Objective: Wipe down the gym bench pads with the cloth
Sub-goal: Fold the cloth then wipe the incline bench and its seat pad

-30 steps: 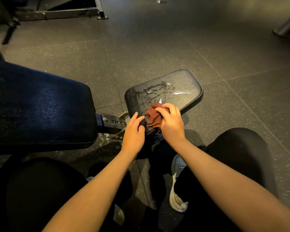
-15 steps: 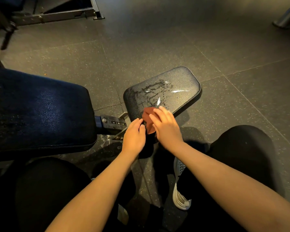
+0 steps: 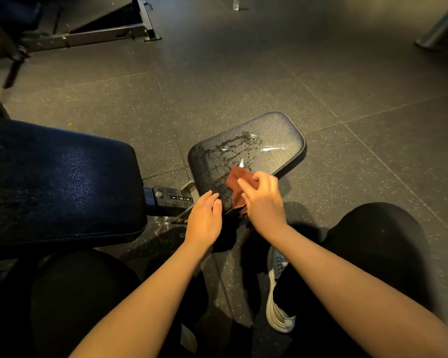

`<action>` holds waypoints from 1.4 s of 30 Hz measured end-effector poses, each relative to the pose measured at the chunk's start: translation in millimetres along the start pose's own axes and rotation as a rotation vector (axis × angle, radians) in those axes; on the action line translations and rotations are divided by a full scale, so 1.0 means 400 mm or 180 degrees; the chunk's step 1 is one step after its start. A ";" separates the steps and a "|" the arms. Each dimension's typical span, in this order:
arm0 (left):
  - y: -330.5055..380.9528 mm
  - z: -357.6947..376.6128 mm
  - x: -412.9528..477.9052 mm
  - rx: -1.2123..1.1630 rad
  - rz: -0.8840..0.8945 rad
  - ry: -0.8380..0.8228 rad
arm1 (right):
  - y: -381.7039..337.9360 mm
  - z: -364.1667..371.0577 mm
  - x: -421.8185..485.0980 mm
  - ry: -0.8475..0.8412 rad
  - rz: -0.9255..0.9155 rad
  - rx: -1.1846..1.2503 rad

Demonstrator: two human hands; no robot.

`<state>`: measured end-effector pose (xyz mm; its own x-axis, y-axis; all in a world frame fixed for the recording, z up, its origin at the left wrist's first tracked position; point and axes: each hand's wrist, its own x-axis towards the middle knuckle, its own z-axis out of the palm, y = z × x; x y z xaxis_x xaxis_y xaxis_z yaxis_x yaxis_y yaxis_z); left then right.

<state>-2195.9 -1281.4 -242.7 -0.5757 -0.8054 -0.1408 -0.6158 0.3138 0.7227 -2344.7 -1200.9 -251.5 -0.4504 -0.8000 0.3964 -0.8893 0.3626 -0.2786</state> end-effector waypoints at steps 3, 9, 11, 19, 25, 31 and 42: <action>0.011 0.010 -0.005 -0.0057 -0.0047 0.0057 | 0.003 -0.016 0.013 0.0102 0.0500 0.0016; 0.035 0.007 0.000 -0.0317 -0.0173 0.0189 | -0.061 0.013 -0.015 -0.0068 0.0263 0.0171; 0.038 0.008 0.001 -0.0354 -0.0201 0.0234 | -0.066 0.013 -0.032 -0.0095 0.0113 0.0129; 0.043 0.019 -0.004 -0.0227 -0.0127 0.0172 | -0.026 -0.008 -0.016 -0.0103 0.0274 0.0599; 0.026 0.013 -0.013 -0.0300 -0.0120 0.0096 | -0.074 0.004 -0.016 -0.0321 0.0515 0.0677; 0.018 0.009 -0.009 -0.0641 -0.0203 0.0228 | -0.109 0.035 -0.036 -0.0694 -0.0197 0.0386; 0.002 0.009 0.024 -0.0445 -0.0123 0.0248 | -0.097 0.053 -0.001 -0.0487 -0.0100 0.0486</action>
<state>-2203.9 -1286.9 -245.8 -0.5063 -0.8538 -0.1212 -0.5525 0.2132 0.8058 -2308.3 -1224.6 -259.4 -0.3949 -0.8773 0.2727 -0.8752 0.2689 -0.4021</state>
